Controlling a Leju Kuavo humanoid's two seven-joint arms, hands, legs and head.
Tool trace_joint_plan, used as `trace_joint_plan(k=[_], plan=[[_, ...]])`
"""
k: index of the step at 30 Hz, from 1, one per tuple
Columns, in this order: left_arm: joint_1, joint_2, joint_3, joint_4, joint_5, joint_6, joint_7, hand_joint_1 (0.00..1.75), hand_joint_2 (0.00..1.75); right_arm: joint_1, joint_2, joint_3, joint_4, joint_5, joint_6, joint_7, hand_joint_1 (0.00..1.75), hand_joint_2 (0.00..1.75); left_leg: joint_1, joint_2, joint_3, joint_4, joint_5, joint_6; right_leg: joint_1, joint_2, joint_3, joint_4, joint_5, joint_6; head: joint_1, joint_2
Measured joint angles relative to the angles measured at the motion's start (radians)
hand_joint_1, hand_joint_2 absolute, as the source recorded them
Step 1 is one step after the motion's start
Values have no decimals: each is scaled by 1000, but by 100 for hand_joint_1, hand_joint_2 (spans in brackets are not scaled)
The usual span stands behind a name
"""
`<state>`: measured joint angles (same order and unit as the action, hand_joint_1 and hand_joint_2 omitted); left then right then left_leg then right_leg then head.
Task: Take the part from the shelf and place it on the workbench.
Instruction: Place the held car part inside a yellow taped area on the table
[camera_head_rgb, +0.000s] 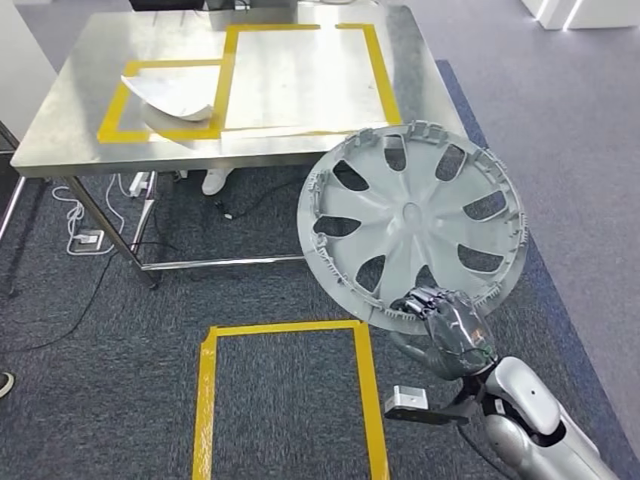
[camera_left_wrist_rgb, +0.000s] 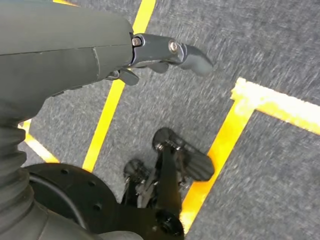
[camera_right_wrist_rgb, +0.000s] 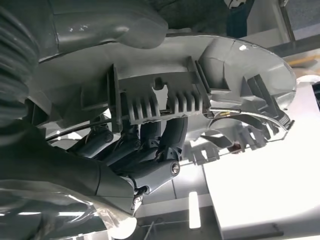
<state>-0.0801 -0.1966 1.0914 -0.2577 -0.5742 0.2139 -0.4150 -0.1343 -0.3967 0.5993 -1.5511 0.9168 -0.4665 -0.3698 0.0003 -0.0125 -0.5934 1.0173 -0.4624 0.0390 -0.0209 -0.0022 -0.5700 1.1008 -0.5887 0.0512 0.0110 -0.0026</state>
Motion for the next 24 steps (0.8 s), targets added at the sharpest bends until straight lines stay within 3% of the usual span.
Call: trace_joint_plan(k=[2, 3, 4, 5, 7, 8, 9, 12, 14, 16, 18, 19, 20, 22, 23, 24], plan=[[-1, 0, 0, 0, 0, -4, 0, 0, 175, 0, 0, 0, 0, -1, 0, -1, 175, 175, -1, -1, 11, -1, -10, 6, 1, 1, -91, 139, -37, 5, 4, 0], [0, -1, 0, 0, 0, -5, 0, 0, 175, 1, 0, 0, 0, 0, 0, -2, 175, 175, -1, -1, 18, -1, -17, 7, 1, 1, -130, 186, -36, 7, 4, 0], [0, -1, 0, 0, 0, -6, 0, 0, 175, 3, 0, 1, 0, 0, 0, -3, 175, 175, -2, -1, 27, -1, -25, 7, 1, 1, -152, 195, -15, 7, 4, 0], [0, -1, 0, 0, 0, -7, 0, 0, 175, 4, 0, 1, 0, -1, 0, -4, 175, 175, -2, -2, 39, -1, -34, 6, 0, 0, -153, 163, 27, 7, 5, 0], [1, -2, 0, 0, 0, -8, 0, 0, 175, 5, 0, 1, 0, -2, 0, -3, 175, 175, -3, -3, 63, -1, -54, 0, 1, 0, -114, 39, 120, 2, 6, 0], [1, -2, 0, 0, 0, -8, 0, 0, 175, 4, 1, 1, 0, -2, 0, -3, 175, 175, -4, -4, 70, 1, -63, -4, 2, 0, -89, -14, 143, -1, 6, 0], [0, -2, 0, 0, 0, -8, 0, 0, 175, 3, 1, 1, 0, -2, 0, -3, 175, 175, -6, -4, 72, 3, -69, -8, 3, 0, -73, -46, 148, -6, 5, 0], [-3, -1, 0, 1, 0, -8, 0, 0, 175, 2, 2, 1, -1, -2, 0, -4, 175, 175, -7, -3, 73, 0, -80, -19, 4, 3, -57, -67, 124, -26, 4, 0], [-4, 0, 0, 1, 0, -8, 0, 0, 175, 1, 3, 1, -1, -3, 0, -4, 175, 175, -6, -1, 65, 29, -99, -31, 1, 2, -45, -74, 117, -37, 3, 0], [-6, 0, 0, 1, 0, -8, 0, 0, 175, -1, 4, 1, -1, -3, 0, -4, 175, 175, -2, 0, 11, 131, -136, -42, -1, -1, -32, -78, 107, -45, 0, 0], [-4, 0, 0, 2, 0, -8, 1, 0, 175, -2, 6, 1, -1, -2, 0, -6, 175, 175, 2, 0, -68, 252, -165, -47, -1, -1, -19, -78, 95, -48, -1, 0], [-2, 0, 0, 2, 0, -8, 2, 0, 175, -1, 6, 1, -1, -2, 0, -6, 175, 175, 3, 0, -94, 280, -157, -47, -1, 0, -10, -78, 87, -48, -1, 0], [0, 0, 0, 2, 0, -9, 2, 0, 175, 0, 6, 1, -1, -2, 1, -7, 175, 175, 4, 0, -103, 274, -129, -46, -1, 1, 2, -78, 80, -47, -1, 0], [1, 1, 0, 2, 0, -10, 2, 0, 175, 1, 7, 1, -1, -3, 1, -7, 175, 175, 3, 0, -78, 173, -34, -41, -1, 2, 26, -78, 62, -42, -1, 0], [1, 1, 0, 2, 0, -11, 3, 0, 175, 0, 8, 1, -1, -4, 1, -7, 175, 175, 1, 0, -61, 122, 0, -36, 0, 3, 36, -79, 54, -37, -1, 0], [0, 1, 0, 2, 0, -11, 3, 0, 175, -1, 9, 1, -1, -5, 1, -7, 175, 175, -2, 0, -45, 80, 16, -31, 1, 3, 41, -79, 48, -31, -1, 0]])
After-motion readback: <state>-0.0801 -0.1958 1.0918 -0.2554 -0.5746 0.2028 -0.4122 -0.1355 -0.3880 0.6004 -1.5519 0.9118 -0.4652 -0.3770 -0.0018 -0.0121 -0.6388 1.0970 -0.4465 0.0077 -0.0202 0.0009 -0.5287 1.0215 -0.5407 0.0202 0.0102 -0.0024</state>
